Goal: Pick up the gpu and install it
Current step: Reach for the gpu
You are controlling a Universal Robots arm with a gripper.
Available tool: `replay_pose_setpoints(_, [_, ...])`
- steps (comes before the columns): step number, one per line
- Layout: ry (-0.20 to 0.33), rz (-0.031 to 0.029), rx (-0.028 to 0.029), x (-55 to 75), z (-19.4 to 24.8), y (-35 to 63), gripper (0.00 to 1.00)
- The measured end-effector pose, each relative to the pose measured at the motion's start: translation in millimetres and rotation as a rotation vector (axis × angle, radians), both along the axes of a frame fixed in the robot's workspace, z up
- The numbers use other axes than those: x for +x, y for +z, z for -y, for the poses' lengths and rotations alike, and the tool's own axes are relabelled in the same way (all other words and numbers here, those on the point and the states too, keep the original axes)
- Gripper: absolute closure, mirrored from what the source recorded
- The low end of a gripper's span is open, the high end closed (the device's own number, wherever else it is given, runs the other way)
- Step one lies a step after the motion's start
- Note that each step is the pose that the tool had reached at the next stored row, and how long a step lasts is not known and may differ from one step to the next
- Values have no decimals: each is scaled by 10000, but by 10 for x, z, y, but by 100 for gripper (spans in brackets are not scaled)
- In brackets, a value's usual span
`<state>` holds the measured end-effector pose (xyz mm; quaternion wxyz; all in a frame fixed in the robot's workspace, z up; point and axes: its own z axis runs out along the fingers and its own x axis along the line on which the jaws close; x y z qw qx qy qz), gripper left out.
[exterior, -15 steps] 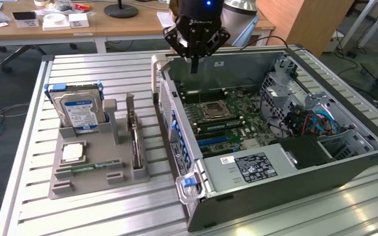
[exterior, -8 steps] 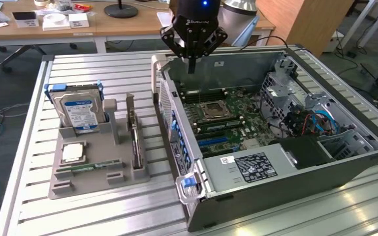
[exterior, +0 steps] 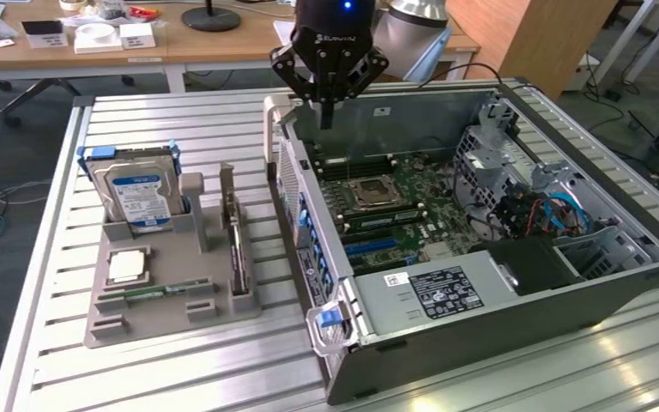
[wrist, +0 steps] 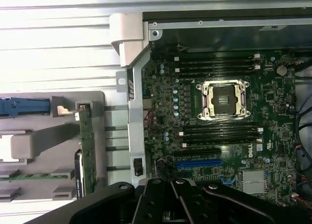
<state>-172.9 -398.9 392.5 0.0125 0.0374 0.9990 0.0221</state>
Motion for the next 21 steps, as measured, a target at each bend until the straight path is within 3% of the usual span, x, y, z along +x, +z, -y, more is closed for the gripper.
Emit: replay_pose_setpoints(21, [-1,0,0,-407,0,0,89])
